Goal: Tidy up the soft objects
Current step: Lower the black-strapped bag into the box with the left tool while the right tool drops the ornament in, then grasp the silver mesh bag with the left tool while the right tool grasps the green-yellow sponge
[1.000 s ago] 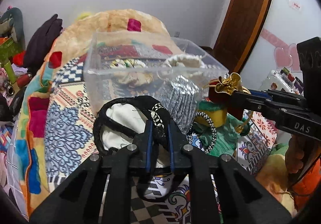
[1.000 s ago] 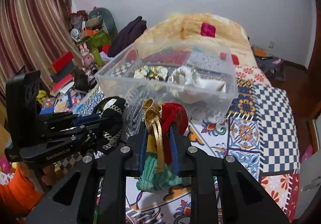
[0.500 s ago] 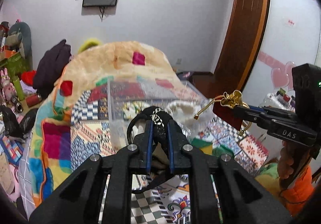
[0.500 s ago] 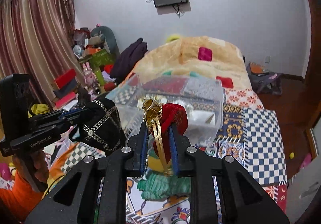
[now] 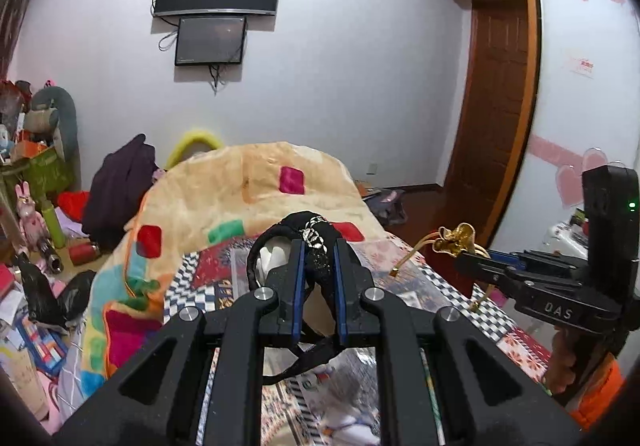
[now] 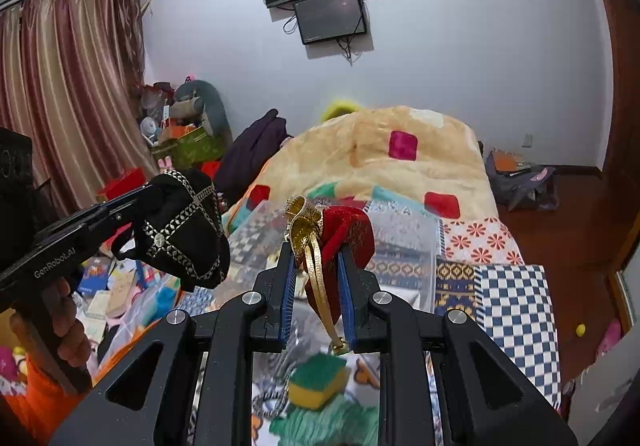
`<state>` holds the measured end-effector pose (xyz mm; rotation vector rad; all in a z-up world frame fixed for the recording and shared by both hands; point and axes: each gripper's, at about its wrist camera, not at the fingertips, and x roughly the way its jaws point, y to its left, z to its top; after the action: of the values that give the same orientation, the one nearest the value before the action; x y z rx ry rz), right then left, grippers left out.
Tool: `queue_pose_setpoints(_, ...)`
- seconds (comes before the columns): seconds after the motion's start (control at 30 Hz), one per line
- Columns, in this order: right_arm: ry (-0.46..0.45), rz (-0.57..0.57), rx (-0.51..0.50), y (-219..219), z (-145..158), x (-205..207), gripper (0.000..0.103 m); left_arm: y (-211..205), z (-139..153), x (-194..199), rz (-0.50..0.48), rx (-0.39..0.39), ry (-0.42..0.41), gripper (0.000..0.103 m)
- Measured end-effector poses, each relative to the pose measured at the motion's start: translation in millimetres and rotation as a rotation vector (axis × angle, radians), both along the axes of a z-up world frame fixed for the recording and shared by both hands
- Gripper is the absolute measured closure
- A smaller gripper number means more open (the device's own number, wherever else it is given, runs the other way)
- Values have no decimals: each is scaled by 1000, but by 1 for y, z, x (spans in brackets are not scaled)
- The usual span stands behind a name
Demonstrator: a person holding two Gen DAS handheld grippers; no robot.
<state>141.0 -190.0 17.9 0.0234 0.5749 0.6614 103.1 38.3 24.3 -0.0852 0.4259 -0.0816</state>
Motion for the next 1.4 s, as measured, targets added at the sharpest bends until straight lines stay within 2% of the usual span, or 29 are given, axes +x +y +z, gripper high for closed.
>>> queue_pose_setpoints(0.17,16,-21,-27,9,-8,17,85,-3,-15,33,49,65,36,91)
queue_pose_setpoints(0.37,64,-61,-108,25,-29,47,85,-9,-52,70,74,119,129,91)
queue_pose_setpoints(0.63,155,-38,-181,40,-59,62,85,-10,-80,96,48,98,209,90)
queue_pose_setpoints(0.8,184,-9,-202,43,-64,60,79,-14,-87,104,12,57,263,88)
queue_pose_setpoints(1.0,179,14,-216,39,-61,51,60,-13,-87,97,-1,30,278,69)
queue_pose_setpoints(1.07,177,22,-212,38,-58,49,52,-11,-83,91,-6,18,267,58)
queue_pose_setpoints(1.17,159,25,-202,34,-50,42,43,-10,-74,79,-16,4,242,49)
queue_pose_setpoints(1.4,111,27,-170,20,-33,22,42,-6,-62,52,-41,-31,210,34)
